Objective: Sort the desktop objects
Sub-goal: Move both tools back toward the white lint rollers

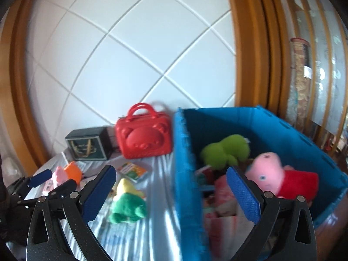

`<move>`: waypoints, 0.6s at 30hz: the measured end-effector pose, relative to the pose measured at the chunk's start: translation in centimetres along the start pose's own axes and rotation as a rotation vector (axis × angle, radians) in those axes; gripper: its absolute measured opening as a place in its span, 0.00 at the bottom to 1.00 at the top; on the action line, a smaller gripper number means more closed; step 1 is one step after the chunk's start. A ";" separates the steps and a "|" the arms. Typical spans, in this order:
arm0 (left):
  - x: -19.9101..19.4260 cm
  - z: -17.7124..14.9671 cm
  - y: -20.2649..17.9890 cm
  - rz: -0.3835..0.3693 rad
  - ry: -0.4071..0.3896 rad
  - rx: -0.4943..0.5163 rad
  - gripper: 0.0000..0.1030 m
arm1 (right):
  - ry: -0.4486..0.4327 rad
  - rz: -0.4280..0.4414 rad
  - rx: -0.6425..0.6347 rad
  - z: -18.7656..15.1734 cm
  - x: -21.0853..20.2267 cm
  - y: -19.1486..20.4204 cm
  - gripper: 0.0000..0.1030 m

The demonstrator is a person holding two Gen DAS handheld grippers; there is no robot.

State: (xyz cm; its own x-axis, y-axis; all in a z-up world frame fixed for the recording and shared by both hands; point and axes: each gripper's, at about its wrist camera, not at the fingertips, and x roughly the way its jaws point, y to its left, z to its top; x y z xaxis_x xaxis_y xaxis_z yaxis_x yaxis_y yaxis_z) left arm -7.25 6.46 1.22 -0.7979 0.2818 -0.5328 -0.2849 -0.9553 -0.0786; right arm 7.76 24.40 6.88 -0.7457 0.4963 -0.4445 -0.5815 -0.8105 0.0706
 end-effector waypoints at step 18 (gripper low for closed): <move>17.4 -5.5 16.9 0.266 0.346 -0.292 0.78 | 0.376 0.195 -0.035 -4.3 24.3 10.0 1.00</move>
State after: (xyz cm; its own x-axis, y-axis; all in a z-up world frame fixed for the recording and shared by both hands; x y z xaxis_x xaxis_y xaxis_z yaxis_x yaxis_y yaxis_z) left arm -23.03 -5.26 -14.08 -0.5867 0.0272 -0.8094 0.1035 -0.9887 -0.1083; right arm -14.76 26.98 -7.09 -0.6663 0.1892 -0.7213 -0.4248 -0.8913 0.1586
